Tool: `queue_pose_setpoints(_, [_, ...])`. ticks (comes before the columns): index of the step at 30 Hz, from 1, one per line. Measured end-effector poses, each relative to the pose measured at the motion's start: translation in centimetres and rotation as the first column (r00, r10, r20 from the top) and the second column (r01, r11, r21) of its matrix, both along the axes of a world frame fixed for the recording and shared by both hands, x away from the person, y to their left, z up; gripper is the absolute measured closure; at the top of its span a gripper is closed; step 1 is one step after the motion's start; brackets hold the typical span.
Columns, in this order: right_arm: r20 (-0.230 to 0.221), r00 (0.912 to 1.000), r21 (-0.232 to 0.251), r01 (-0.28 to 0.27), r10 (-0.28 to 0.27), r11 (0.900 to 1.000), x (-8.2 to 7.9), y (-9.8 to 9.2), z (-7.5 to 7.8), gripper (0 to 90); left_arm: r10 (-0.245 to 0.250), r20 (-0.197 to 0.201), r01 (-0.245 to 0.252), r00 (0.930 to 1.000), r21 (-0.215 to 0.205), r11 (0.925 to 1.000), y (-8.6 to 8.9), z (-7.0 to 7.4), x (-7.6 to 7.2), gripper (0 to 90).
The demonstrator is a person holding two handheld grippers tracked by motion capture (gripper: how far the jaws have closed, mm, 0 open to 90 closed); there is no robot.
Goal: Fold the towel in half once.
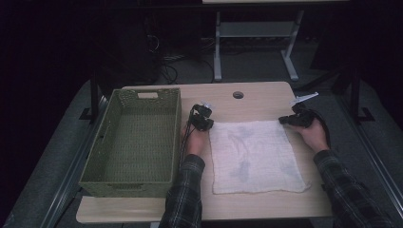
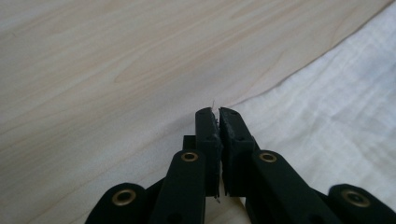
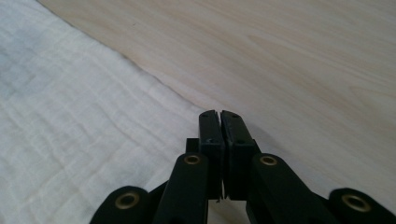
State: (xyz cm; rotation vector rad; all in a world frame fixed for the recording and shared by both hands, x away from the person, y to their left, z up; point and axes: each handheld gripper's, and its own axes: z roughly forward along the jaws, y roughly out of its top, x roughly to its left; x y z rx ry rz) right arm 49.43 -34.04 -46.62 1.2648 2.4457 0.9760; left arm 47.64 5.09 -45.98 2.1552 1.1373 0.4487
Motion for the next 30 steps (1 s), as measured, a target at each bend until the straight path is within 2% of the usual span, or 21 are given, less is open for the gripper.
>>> queue_pose_setpoints(2, [0.003, 0.9999, 0.009, 0.012, -0.012, 1.000, 0.1, -0.4, 0.3, 88.1, 0.007, 0.011, -0.006, 0.9999, -0.029, 0.9996, 0.1, 0.5, 0.0, 87.2])
queue_pose_setpoints(5, [0.022, 0.9995, 0.007, 0.021, -0.021, 1.000, 0.3, -1.0, 1.1, 88.2, -0.002, 0.031, 0.003, 0.9995, -0.044, 0.9990, -0.1, 1.4, -0.1, 87.3])
queue_pose_setpoints(9, [0.057, 0.9975, 0.001, 0.042, -0.042, 0.999, 0.7, -1.6, 3.0, 88.2, 0.007, 0.076, -0.001, 0.9971, -0.076, 0.9971, -0.5, 2.8, -0.3, 87.3])
queue_pose_setpoints(12, [0.082, 0.9955, 0.010, 0.047, -0.048, 0.999, 0.8, -1.9, 4.3, 88.2, 0.013, 0.084, -0.007, 0.9963, -0.081, 0.9967, -0.6, 3.5, -0.3, 87.3])
queue_pose_setpoints(14, [0.098, 0.9943, 0.011, 0.041, -0.042, 0.999, 0.6, -1.8, 4.8, 88.2, 0.015, 0.077, -0.009, 0.9969, -0.078, 0.9969, -0.5, 3.8, -0.5, 87.3])
queue_pose_setpoints(17, [0.097, 0.9947, 0.010, 0.033, -0.033, 0.999, 0.1, -1.9, 4.7, 88.2, 0.012, 0.058, -0.007, 0.9983, -0.080, 0.9968, -0.3, 4.0, -0.9, 87.3])
queue_pose_setpoints(22, [0.093, 0.9952, 0.054, 0.023, -0.028, 0.998, -1.4, -2.2, 4.3, 88.2, 0.006, 0.049, -0.002, 0.9988, -0.082, 0.9966, 0.0, 4.5, -2.2, 87.5])
queue_pose_setpoints(27, [0.098, 0.9950, 0.085, 0.013, -0.021, 0.996, -3.2, -2.5, 4.3, 88.2, -0.003, 0.053, 0.007, 0.9986, -0.085, 0.9963, 0.2, 4.9, -3.6, 87.5])
queue_pose_setpoints(30, [0.108, 0.9941, 0.090, 0.005, -0.015, 0.996, -4.4, -2.7, 4.4, 88.2, -0.017, 0.062, 0.021, 0.9979, -0.067, 0.9975, 0.1, 5.0, -4.6, 87.5])
